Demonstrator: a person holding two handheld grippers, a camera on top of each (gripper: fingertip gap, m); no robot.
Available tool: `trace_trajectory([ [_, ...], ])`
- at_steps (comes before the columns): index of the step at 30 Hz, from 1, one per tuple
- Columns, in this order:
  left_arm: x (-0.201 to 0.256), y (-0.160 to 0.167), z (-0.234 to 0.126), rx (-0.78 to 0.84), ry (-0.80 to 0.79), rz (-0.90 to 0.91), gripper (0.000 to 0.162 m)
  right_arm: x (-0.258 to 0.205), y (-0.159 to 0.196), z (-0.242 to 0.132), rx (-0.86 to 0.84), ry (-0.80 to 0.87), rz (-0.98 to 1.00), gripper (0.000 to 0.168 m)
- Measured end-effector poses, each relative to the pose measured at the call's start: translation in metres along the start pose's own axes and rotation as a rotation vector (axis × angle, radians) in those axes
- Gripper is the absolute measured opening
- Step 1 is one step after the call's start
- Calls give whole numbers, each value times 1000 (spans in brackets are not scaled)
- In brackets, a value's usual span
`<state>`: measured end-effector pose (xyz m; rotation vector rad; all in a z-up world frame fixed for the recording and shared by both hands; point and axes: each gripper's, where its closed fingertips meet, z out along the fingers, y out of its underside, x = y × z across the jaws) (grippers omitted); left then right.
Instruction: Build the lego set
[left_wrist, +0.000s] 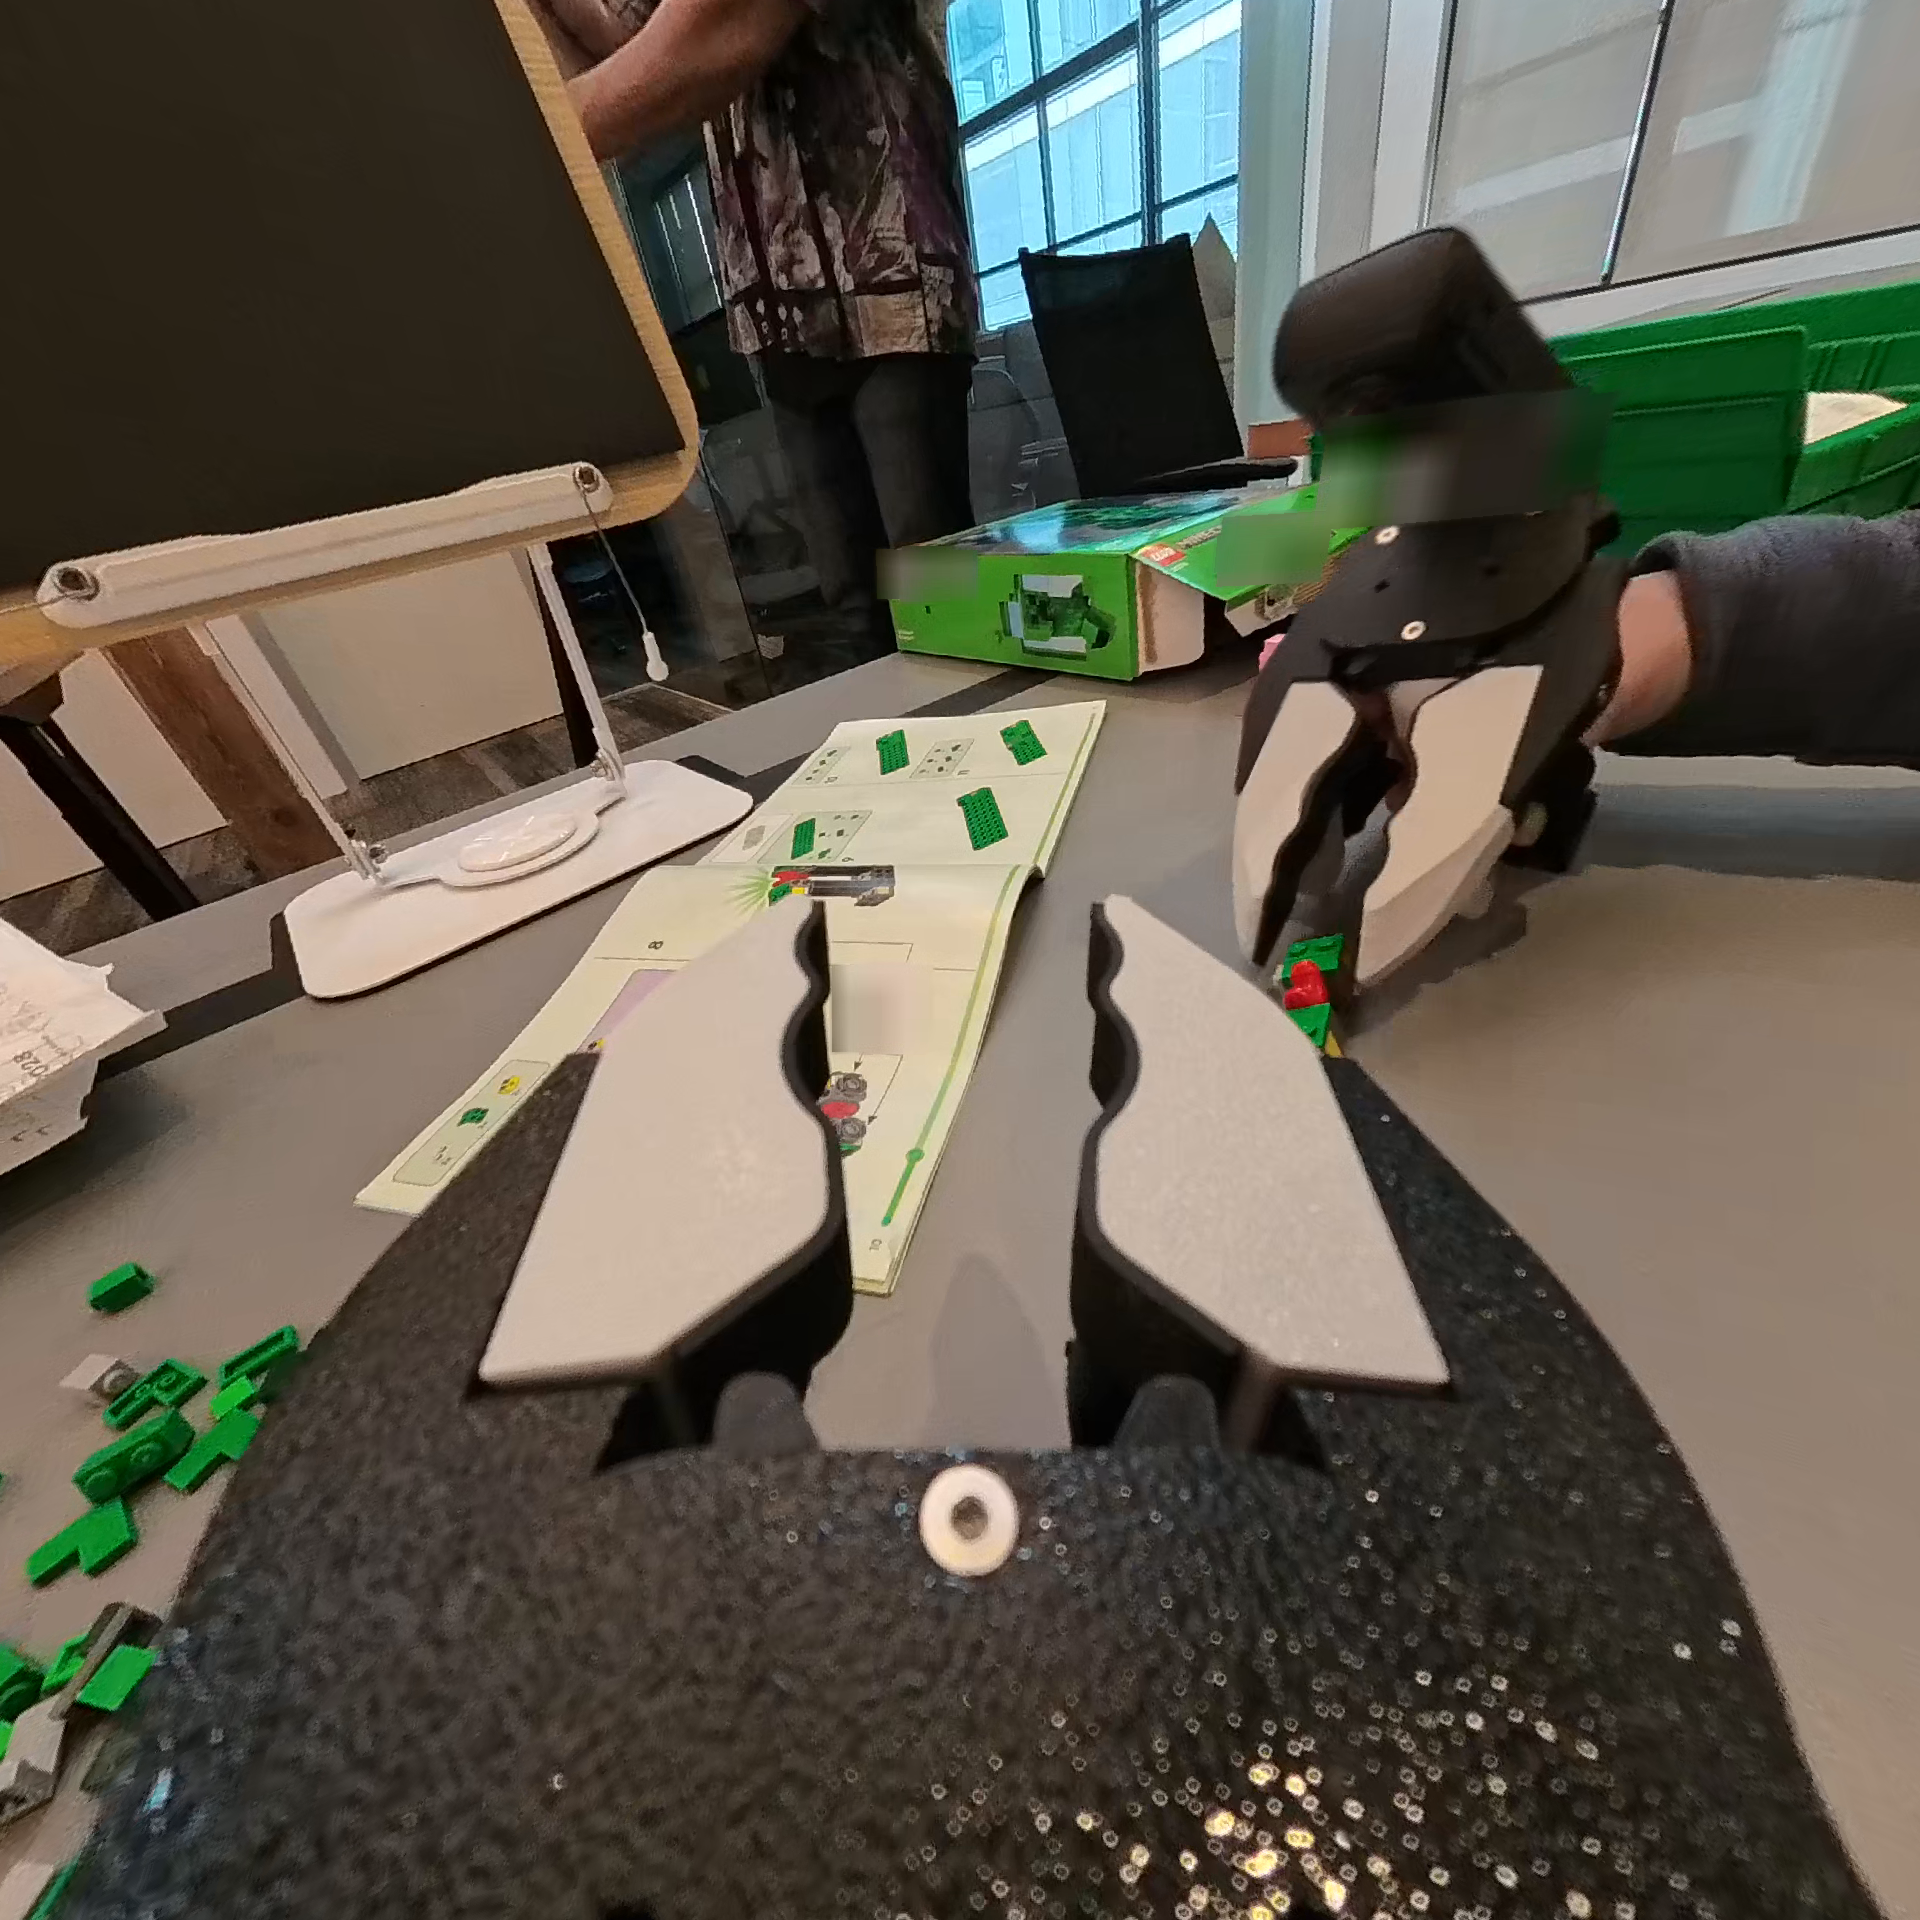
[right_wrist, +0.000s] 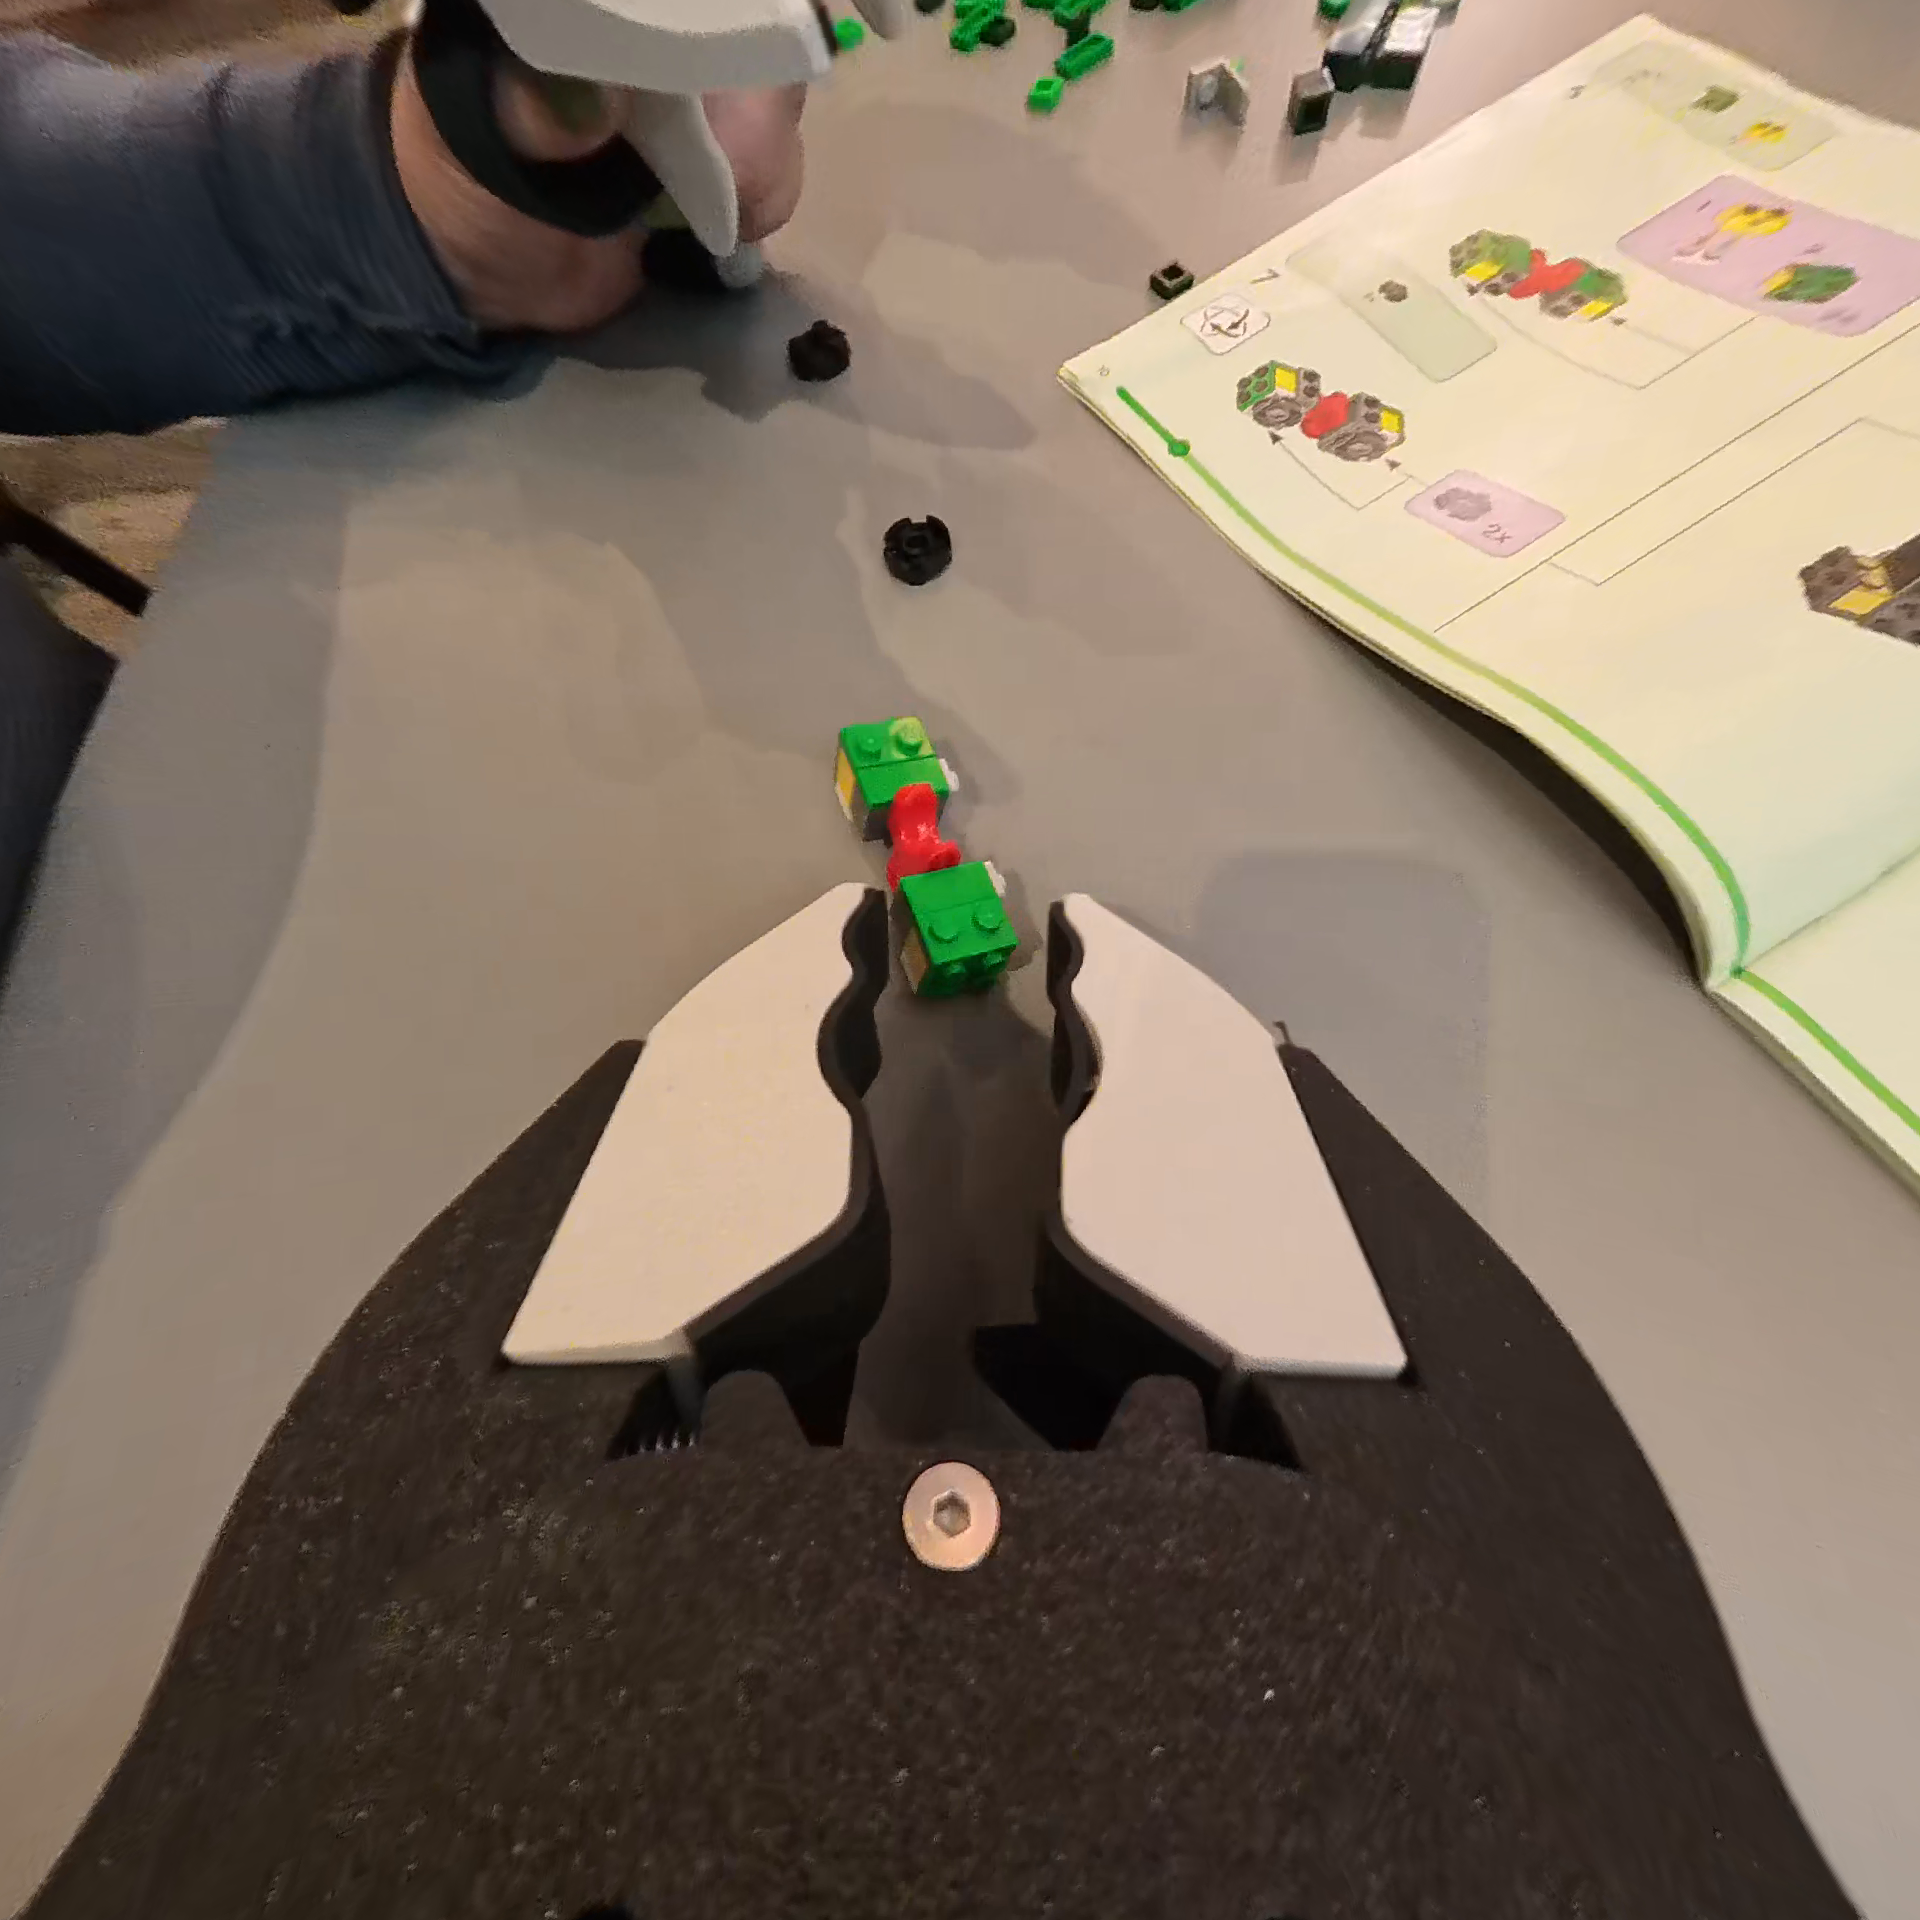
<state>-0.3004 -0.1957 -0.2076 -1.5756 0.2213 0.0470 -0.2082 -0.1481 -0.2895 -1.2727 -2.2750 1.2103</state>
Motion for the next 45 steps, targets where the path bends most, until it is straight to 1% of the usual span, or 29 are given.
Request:
trace_trajectory([
  [4, 0, 0, 0, 1, 1, -5, 48, -3, 0, -3, 8, -80, 36, 28],
  [6, -1, 0, 0, 3, 1, -7, 48, -3, -1, -3, 12, -94, 42, 28],
  [11, -1, 0, 0, 4, 1, -12, 47, -5, 1, -1, -4, -69, -5, 28],
  [15, -1, 0, 0, 4, 1, -14, 48, -7, 4, 1, -24, -41, -54, 18],
  [19, -1, 0, 0, 4, 1, -16, 47, -8, 4, 1, -20, -20, -74, 17],
  [23, -1, 0, 0, 3, 2, -14, 47, -4, 3, -3, 4, 44, -86, 17],
  [27, -1, 0, 0, 3, 2, -15, 47, 6, 2, -13, 35, 162, -96, 17],
  [33, -1, 0, 0, 0, 2, -14, 47, 24, 12, -29, -12, 359, -89, 17],
  [37, -1, 0, 0, -2, 2, -11, 47, 27, 19, -29, -42, 381, -67, 17],
  [41, -1, 0, 0, -2, 2, -11, 46, 26, 18, -27, -22, 375, -50, 17],
  [45, -1, 0, 0, -2, 2, -12, 46, 22, 16, -26, -14, 344, -33, 26],
])
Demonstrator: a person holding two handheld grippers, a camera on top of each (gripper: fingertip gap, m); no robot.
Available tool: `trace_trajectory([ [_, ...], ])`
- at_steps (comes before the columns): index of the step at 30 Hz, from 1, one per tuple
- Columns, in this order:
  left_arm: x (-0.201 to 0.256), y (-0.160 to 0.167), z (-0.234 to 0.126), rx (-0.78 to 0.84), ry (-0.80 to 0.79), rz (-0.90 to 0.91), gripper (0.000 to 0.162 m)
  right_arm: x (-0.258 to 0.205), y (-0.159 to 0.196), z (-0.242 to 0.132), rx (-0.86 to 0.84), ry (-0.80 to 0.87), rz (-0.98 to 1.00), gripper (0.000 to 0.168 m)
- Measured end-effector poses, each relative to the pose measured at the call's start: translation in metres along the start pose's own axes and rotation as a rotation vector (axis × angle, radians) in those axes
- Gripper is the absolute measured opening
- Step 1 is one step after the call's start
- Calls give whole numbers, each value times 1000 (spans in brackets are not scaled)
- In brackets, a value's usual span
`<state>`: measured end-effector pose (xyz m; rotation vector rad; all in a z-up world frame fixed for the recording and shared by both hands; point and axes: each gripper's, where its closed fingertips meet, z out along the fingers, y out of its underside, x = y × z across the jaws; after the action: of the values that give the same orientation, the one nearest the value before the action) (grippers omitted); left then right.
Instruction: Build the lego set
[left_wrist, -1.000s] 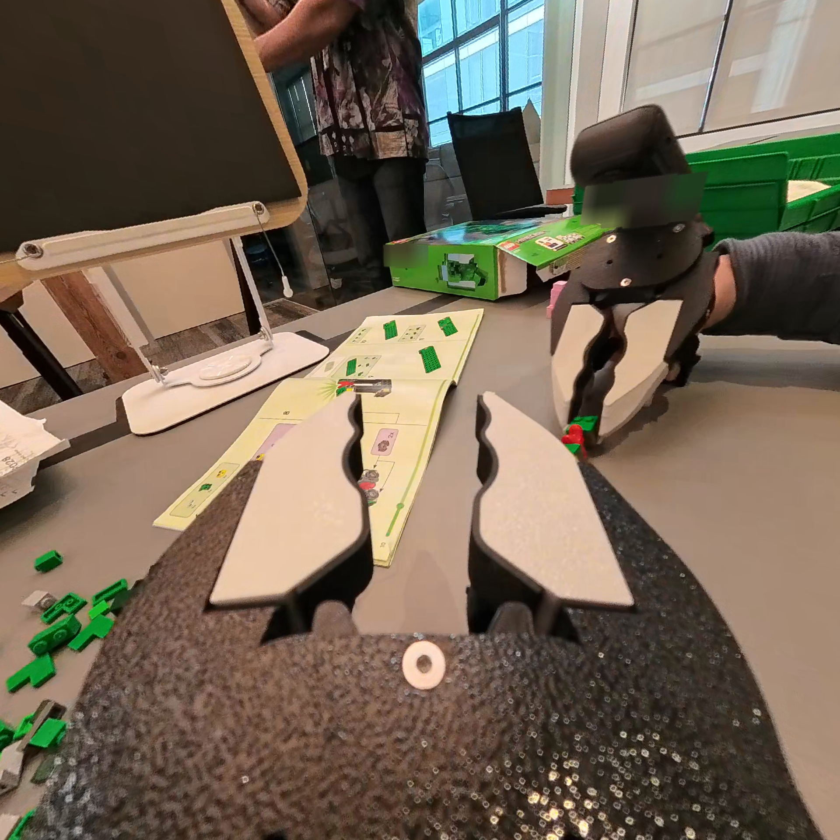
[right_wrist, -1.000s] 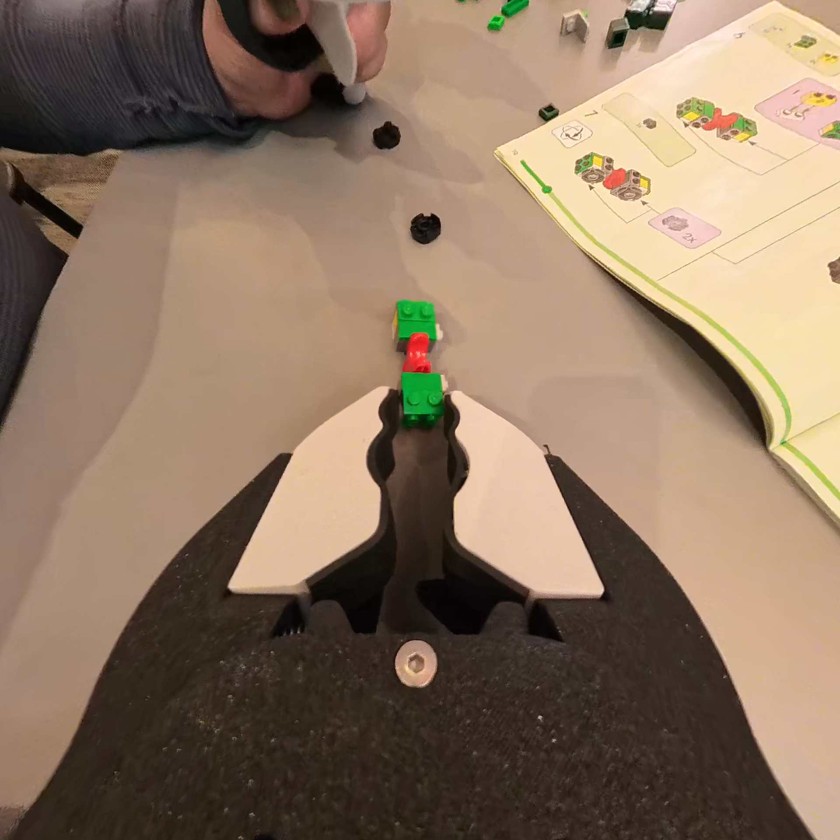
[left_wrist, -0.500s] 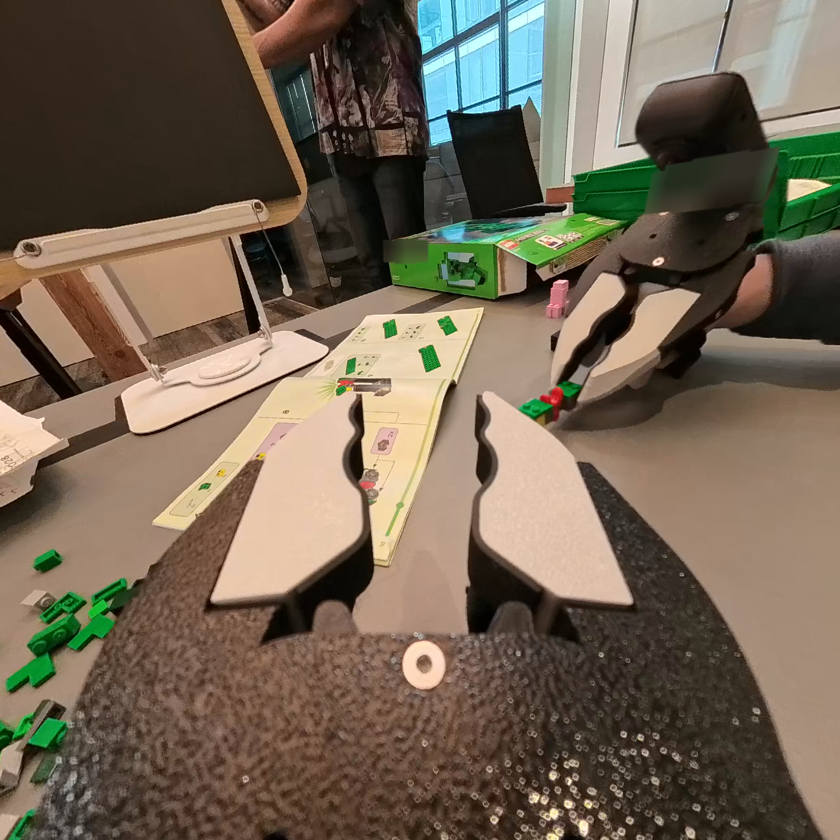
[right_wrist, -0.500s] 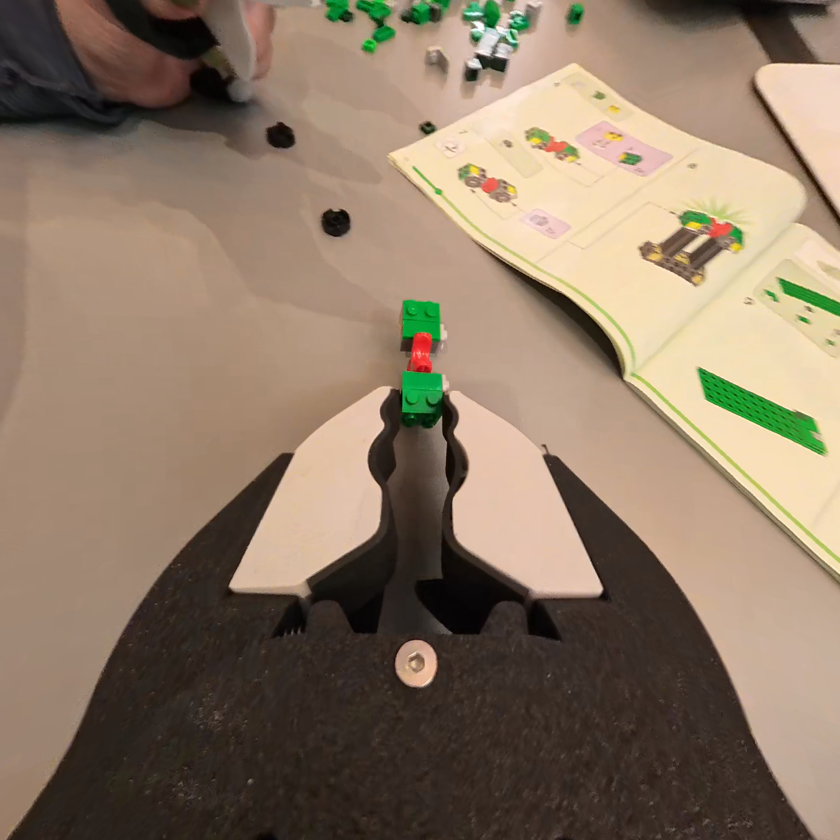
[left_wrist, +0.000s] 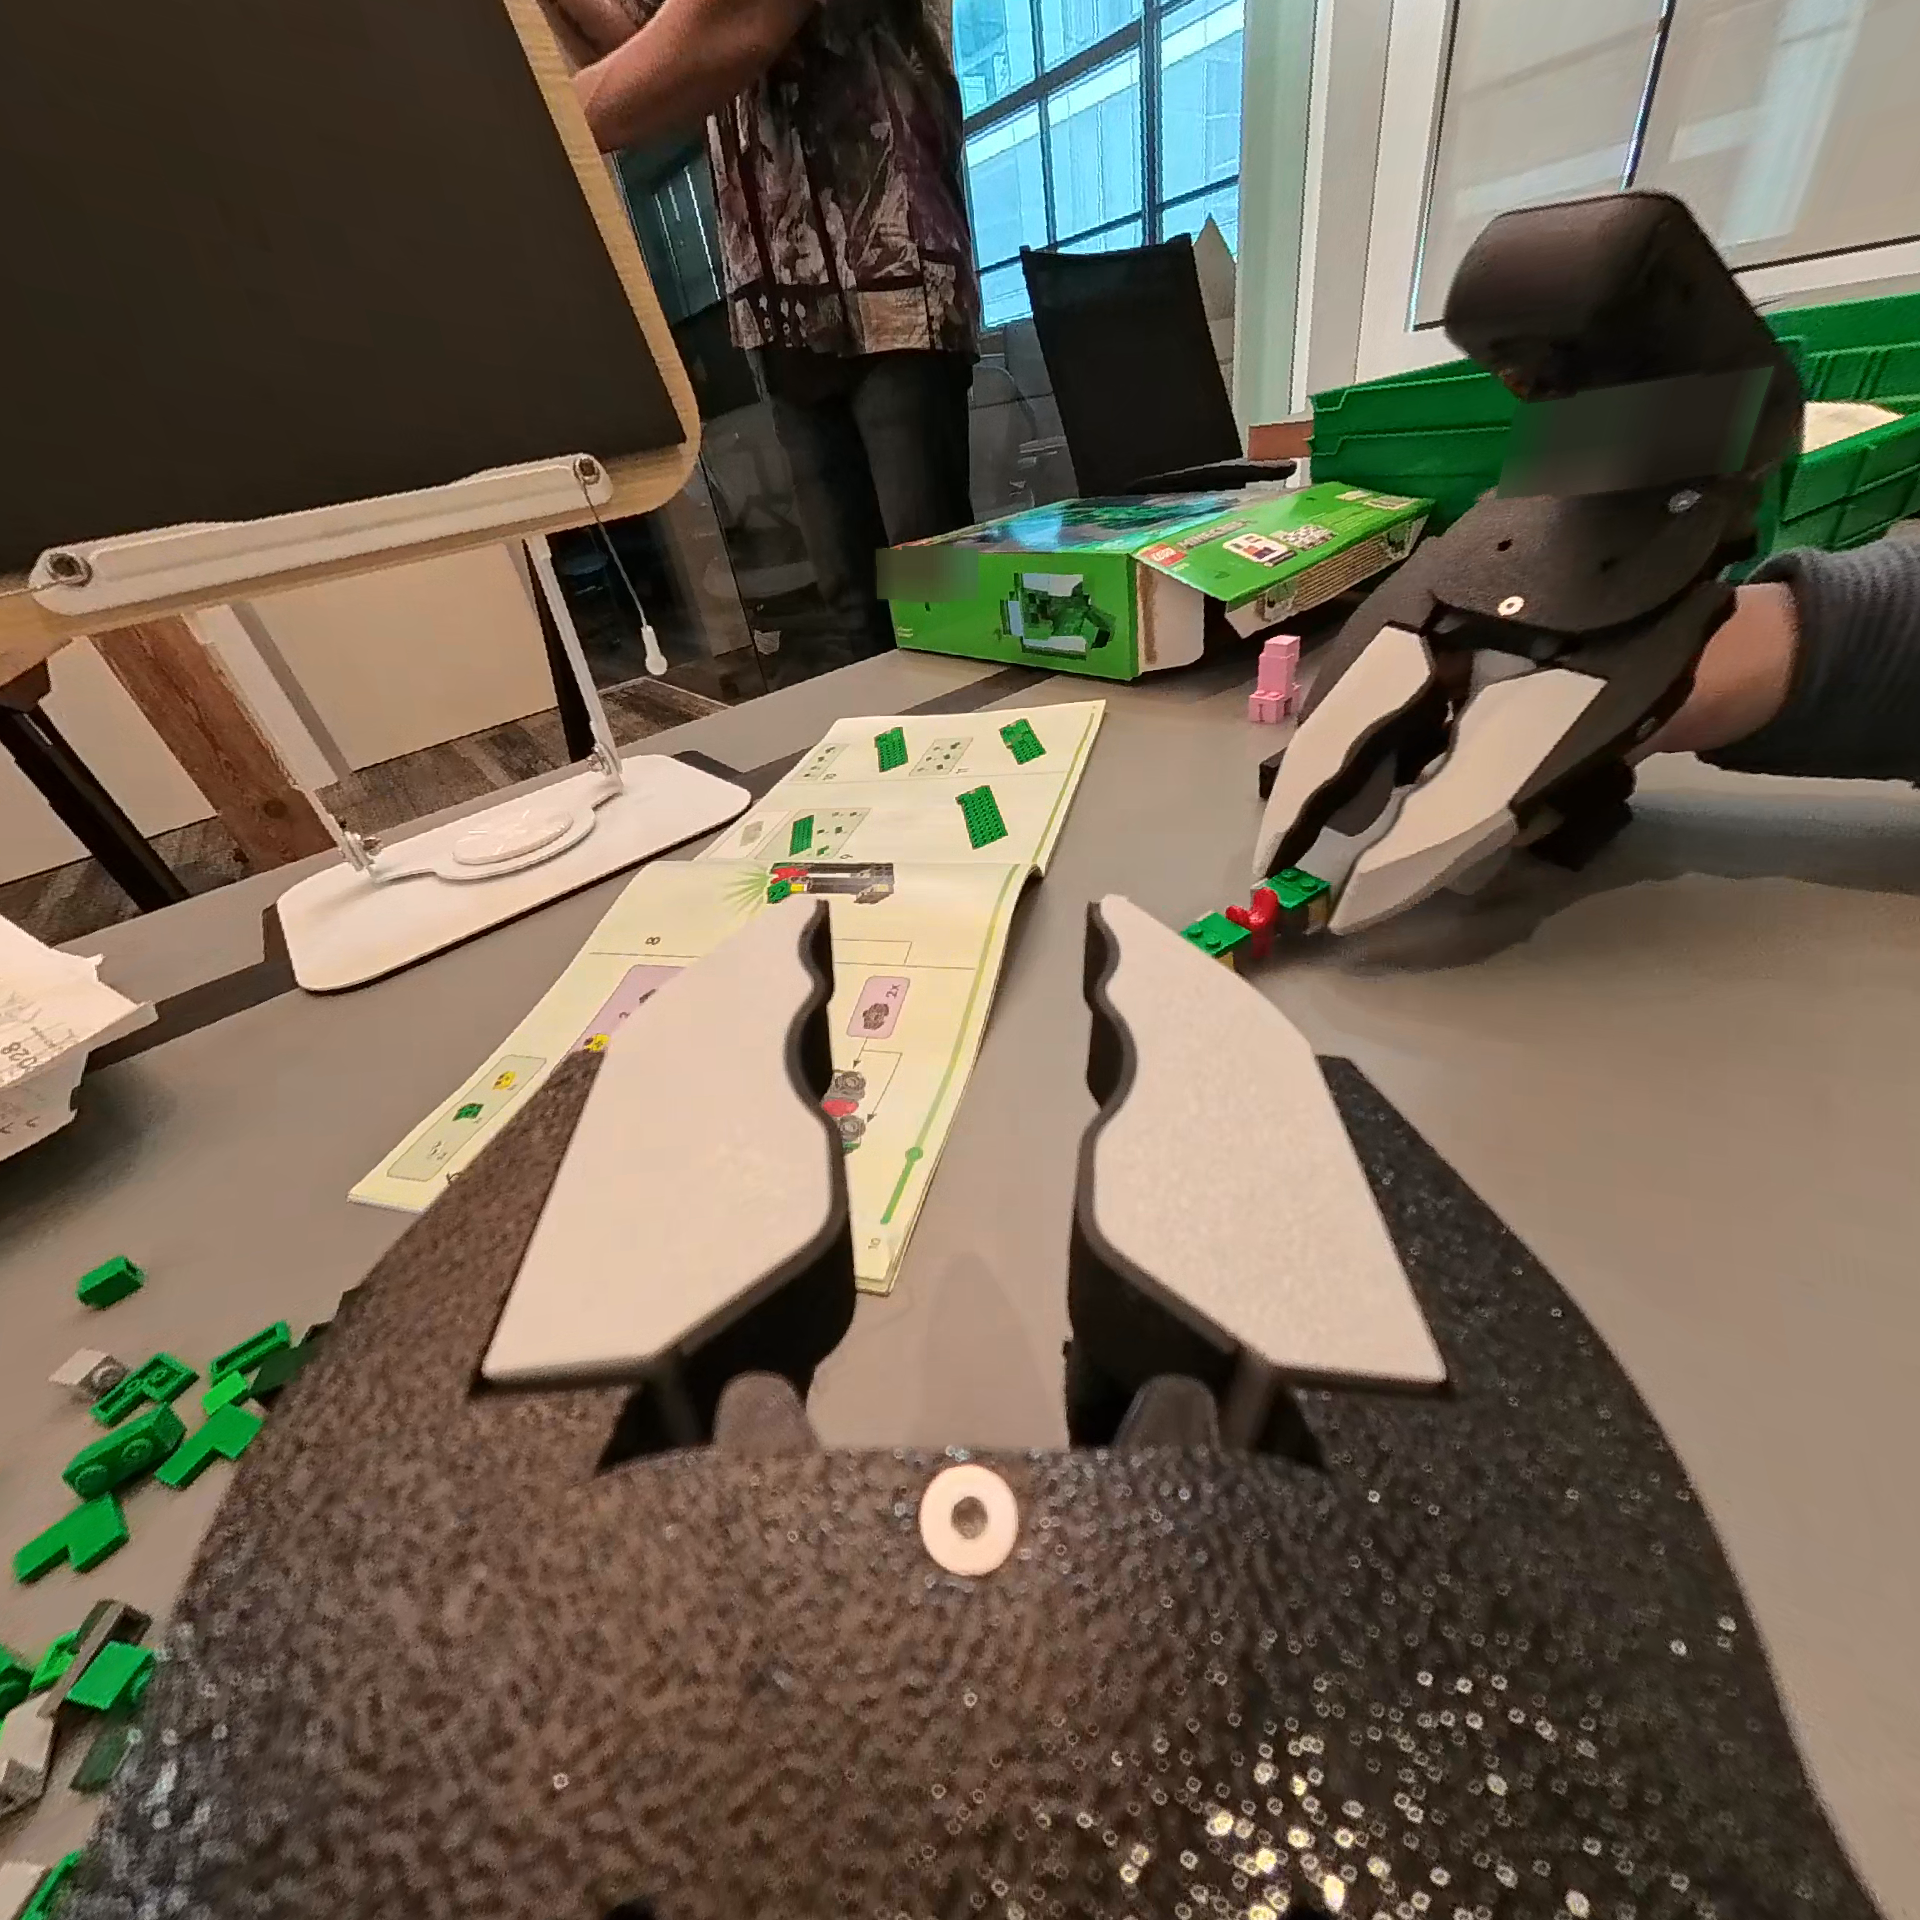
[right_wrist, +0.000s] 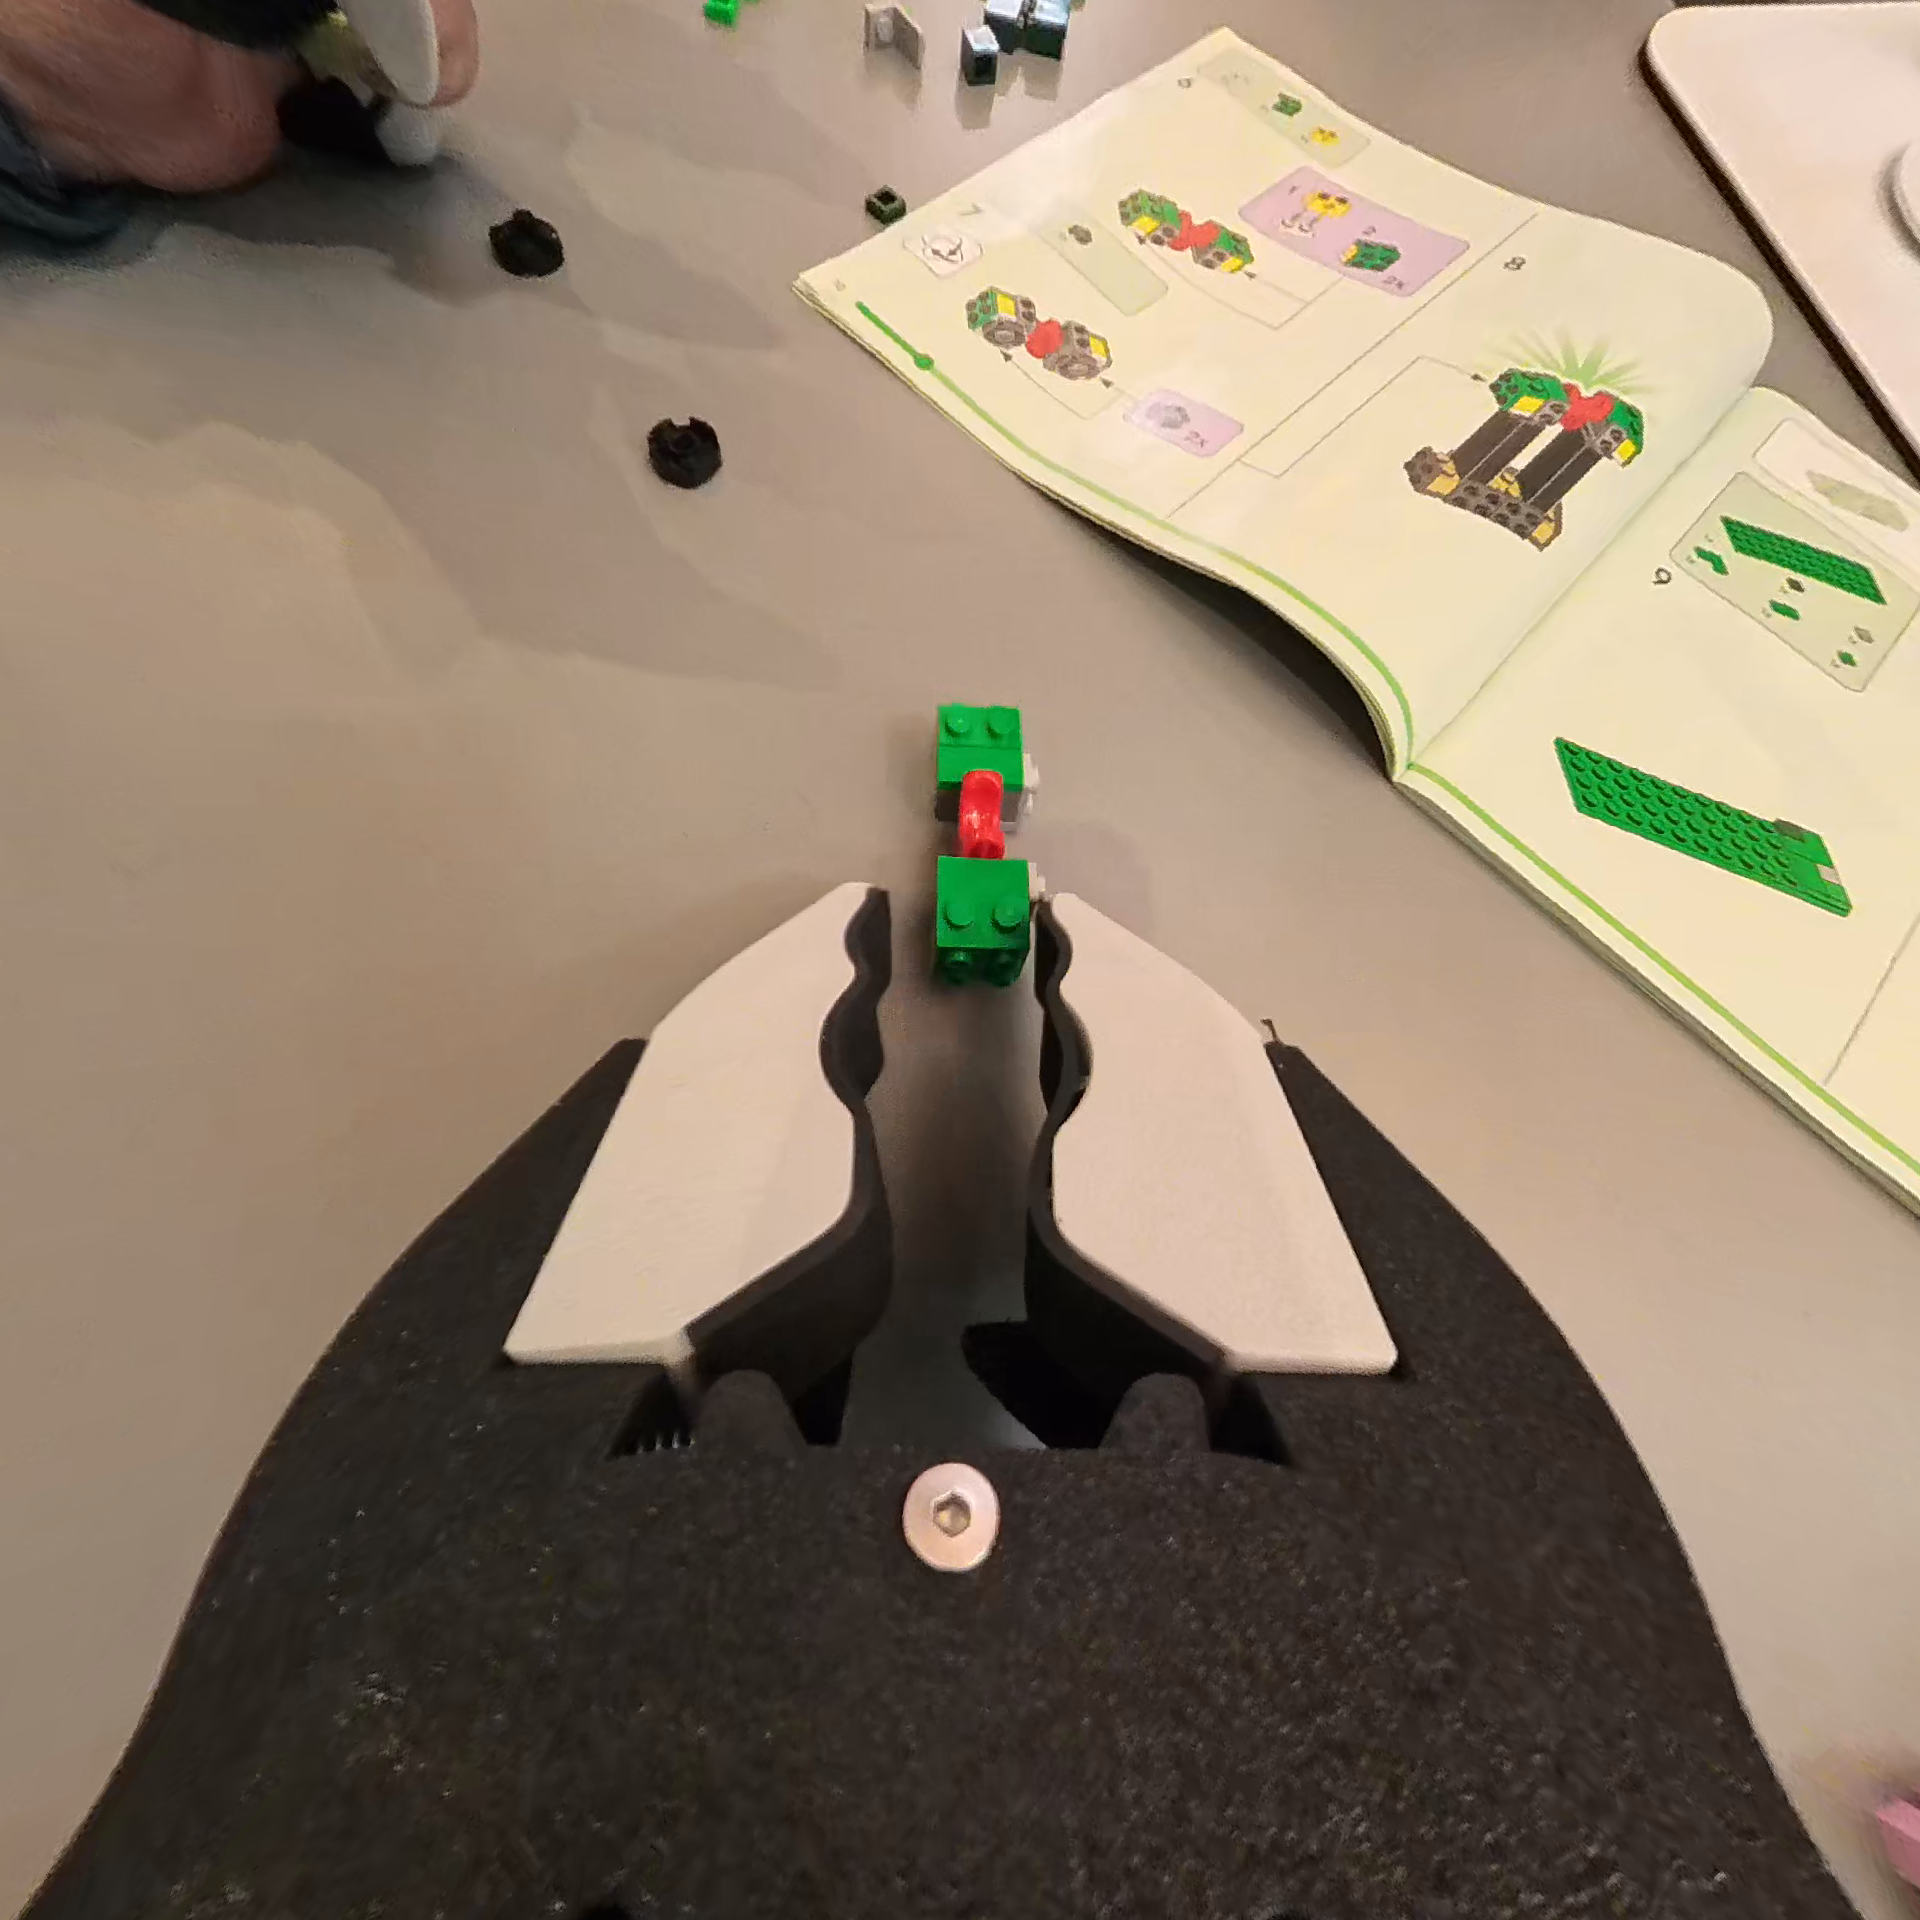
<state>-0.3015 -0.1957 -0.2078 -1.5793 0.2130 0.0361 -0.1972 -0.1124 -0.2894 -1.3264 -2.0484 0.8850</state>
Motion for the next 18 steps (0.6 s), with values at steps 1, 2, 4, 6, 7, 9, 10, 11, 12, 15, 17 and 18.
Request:
trace_trajectory([
  [1, 0, 0, 0, 0, 0, 0, 46, -1, 0, 0, -3, -5, 2, 27],
  [2, 0, 0, 0, 0, 0, 0, 46, -1, 0, 0, -5, -8, 3, 28],
  [4, 0, 0, 0, -1, 1, 0, 46, -3, 1, -1, -12, -19, 14, 29],
  [6, 0, 0, 0, -1, 0, 1, 46, -9, 0, -1, -16, -50, 28, 32],
  [7, 0, 0, 0, 1, 0, 1, 46, -15, -2, -1, -13, -77, 31, 32],
  [9, 0, 0, 0, 2, -1, -1, 46, -28, -8, -3, 15, -143, 35, 33],
  [10, 0, 0, 0, 2, -1, -2, 46, -30, -10, -4, 26, -153, 38, 34],
  [11, 0, 0, 0, 2, -1, -4, 46, -30, -10, -4, 28, -148, 38, 34],
  [12, 0, 0, 0, 3, -1, -4, 46, -27, -10, -5, 27, -132, 38, 34],
  [15, -1, 0, 0, 5, -1, -5, 46, -20, -7, -8, 29, -110, 51, 34],
  [17, 0, 0, 0, 4, 0, -4, 46, -18, -5, -8, 23, -113, 68, 34],
  [18, 0, 0, 0, 4, 0, -4, 46, -19, -3, -7, 18, -117, 73, 34],
])
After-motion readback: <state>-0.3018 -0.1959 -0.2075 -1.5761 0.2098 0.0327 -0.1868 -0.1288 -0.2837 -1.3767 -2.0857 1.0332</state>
